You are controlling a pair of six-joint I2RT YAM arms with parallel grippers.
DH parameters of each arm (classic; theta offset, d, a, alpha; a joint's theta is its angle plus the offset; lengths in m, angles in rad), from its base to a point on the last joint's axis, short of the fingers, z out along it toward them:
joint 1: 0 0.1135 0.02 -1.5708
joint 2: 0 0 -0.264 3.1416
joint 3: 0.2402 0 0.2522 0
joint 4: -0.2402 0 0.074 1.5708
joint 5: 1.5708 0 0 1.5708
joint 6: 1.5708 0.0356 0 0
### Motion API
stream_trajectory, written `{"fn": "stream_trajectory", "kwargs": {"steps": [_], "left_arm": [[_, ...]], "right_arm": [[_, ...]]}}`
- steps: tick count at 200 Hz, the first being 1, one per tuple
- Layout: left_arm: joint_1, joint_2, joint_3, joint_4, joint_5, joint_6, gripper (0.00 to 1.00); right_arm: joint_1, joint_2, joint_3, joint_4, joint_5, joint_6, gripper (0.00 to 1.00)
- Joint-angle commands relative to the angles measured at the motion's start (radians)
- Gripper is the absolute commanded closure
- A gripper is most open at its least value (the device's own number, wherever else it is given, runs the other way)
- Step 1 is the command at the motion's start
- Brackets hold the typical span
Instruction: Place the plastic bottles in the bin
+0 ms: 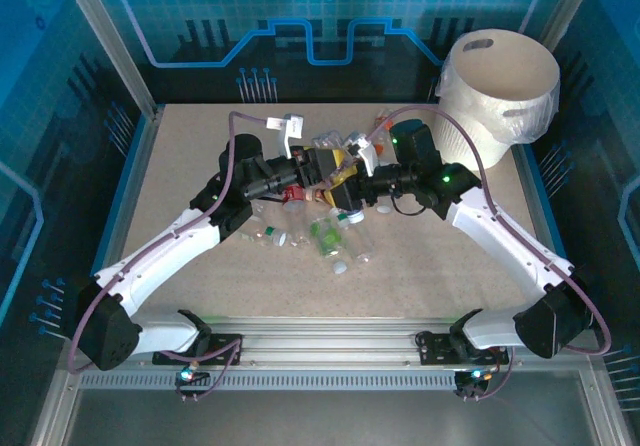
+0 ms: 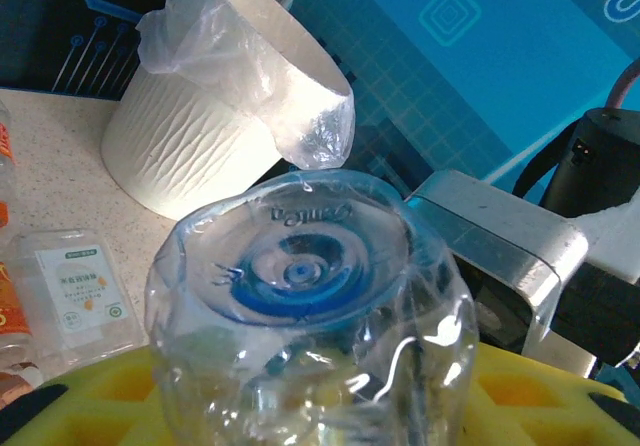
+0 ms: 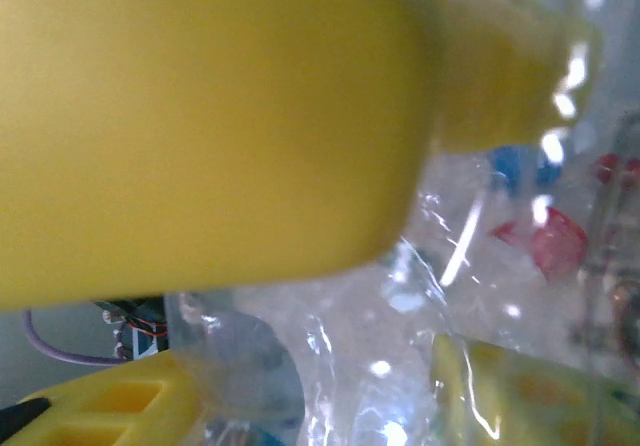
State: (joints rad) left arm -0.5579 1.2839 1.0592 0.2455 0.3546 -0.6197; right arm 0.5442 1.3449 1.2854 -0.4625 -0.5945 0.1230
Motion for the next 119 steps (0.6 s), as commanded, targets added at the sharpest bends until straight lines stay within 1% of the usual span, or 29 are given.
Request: {"fn": "stream_trajectory", "kwargs": {"steps": [1, 11, 22, 58, 82, 119], "left_arm": [[-0.004, 0.008, 0.024, 0.002, -0.052, 0.013, 0.45], [-0.003, 0.008, 0.024, -0.007, -0.058, 0.014, 0.42], [-0.003, 0.006, 0.024, -0.016, -0.065, 0.015, 0.36], [-0.002, 0.000, 0.024, -0.036, -0.084, 0.032, 0.13], [-0.002, -0.023, 0.011, -0.046, -0.123, 0.046, 0.02], [-0.002, -0.078, -0.030, -0.071, -0.212, 0.063, 0.01]], "right_arm": [[0.011, -0.017, 0.035, -0.015, 0.047, -0.010, 0.51], [0.010, -0.021, 0.038, -0.024, 0.071, -0.014, 0.55], [0.005, -0.028, 0.038, -0.029, 0.099, -0.011, 0.57], [-0.027, -0.040, 0.037, -0.034, 0.149, 0.013, 0.57], [-0.061, -0.042, 0.035, -0.049, 0.179, 0.032, 0.58], [-0.133, -0.037, 0.045, -0.094, 0.222, 0.070, 0.58]]}}
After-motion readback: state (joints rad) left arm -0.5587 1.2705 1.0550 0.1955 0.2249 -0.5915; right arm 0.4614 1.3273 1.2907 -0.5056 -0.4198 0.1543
